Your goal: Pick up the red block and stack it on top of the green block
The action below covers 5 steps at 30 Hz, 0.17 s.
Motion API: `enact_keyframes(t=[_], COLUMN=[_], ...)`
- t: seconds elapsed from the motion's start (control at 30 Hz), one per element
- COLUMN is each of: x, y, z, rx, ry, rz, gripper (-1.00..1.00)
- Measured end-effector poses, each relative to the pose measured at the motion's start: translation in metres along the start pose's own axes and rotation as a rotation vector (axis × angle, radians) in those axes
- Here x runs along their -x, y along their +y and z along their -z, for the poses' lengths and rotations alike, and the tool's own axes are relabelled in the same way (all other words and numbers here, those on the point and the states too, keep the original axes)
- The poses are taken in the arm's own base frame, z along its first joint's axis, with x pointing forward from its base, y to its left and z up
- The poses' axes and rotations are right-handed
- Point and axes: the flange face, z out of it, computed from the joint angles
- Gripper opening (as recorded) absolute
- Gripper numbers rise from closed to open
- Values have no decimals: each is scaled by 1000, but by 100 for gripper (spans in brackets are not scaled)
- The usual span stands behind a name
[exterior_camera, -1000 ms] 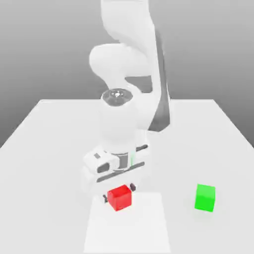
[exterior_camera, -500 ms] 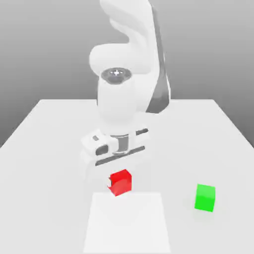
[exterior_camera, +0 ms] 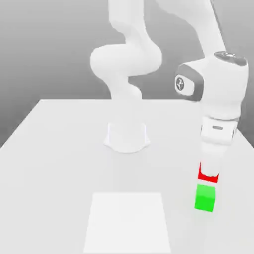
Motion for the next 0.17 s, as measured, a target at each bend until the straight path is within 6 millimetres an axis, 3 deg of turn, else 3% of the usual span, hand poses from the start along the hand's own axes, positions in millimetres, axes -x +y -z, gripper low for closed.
enact_keyframes(t=[0.03,0.07,0.17], x=[0,1,1], y=[0,0,0], z=[-11,-20,-20], rx=[-1,-1,-1], ry=[0,0,0], rz=[0,1,1], gripper=[-100,100,100])
